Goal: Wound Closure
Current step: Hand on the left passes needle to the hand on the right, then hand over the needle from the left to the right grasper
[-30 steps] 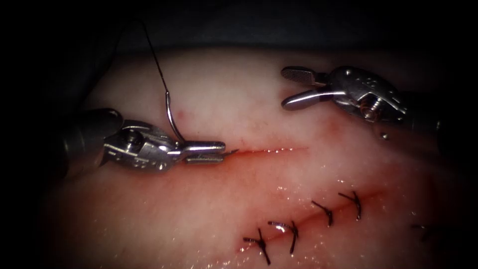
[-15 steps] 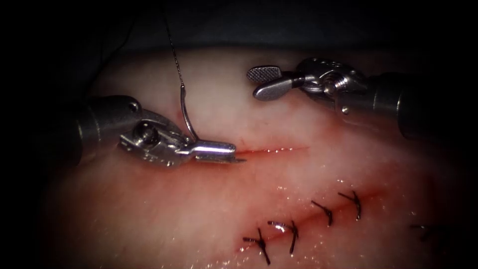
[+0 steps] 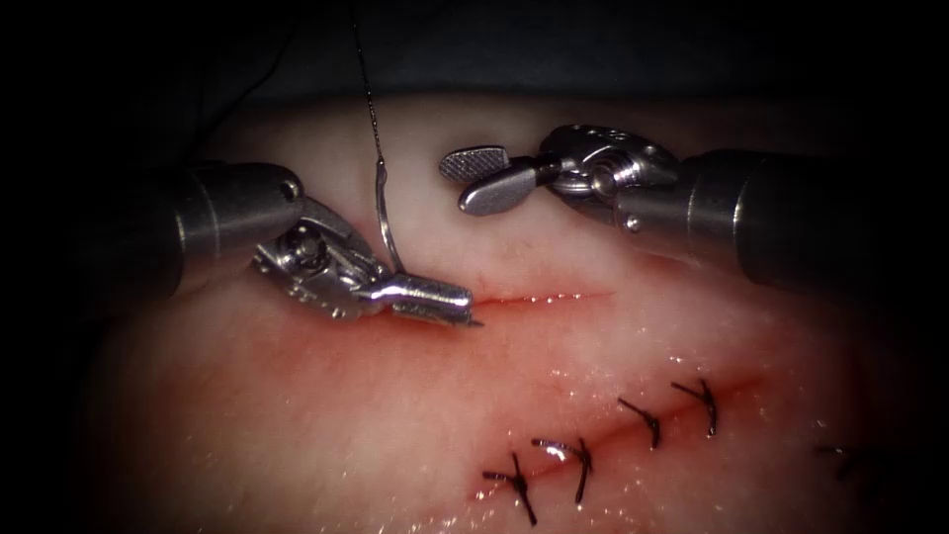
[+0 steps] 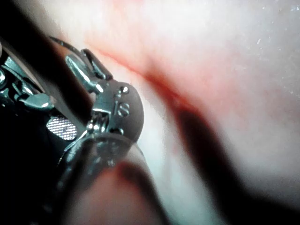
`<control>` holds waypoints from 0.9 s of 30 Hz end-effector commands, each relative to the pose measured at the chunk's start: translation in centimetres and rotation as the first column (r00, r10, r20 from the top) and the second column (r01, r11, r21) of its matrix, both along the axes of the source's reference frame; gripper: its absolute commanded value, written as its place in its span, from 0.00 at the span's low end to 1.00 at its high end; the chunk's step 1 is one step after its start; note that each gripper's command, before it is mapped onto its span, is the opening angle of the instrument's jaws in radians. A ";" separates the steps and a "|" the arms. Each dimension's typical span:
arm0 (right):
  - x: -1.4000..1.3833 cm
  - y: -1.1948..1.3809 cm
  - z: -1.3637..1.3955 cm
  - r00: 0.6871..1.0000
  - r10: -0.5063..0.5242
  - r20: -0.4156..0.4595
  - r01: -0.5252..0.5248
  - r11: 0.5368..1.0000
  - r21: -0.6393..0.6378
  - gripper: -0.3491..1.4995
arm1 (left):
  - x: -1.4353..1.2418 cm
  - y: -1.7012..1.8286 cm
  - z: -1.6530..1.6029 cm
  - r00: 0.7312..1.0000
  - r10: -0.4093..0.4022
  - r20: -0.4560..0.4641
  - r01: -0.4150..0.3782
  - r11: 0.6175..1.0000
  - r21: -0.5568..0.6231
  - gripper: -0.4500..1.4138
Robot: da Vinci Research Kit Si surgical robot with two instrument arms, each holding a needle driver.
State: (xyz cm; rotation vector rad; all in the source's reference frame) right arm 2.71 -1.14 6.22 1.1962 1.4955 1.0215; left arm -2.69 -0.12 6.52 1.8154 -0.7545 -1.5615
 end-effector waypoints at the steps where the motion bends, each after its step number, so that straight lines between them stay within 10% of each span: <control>1: 0.15 0.06 0.01 1.000 -0.005 -0.011 0.005 1.000 0.003 0.86 | -0.07 0.08 0.02 1.000 0.000 0.005 0.000 1.000 -0.004 0.00; 25: 0.56 -0.03 -0.14 0.991 -0.039 -0.124 0.045 0.998 0.043 0.74 | -0.22 0.07 0.04 0.999 0.025 0.027 -0.024 1.000 -0.015 0.00; 26: 0.58 -0.03 -0.15 0.991 -0.039 -0.125 0.045 0.998 0.043 0.72 | -0.23 0.07 0.04 0.999 0.027 0.025 -0.026 1.000 -0.015 0.00; 27: 0.58 -0.03 -0.16 0.991 -0.040 -0.126 0.046 0.998 0.042 0.43 | -0.24 0.07 0.05 0.999 0.027 0.026 -0.027 1.000 -0.016 0.00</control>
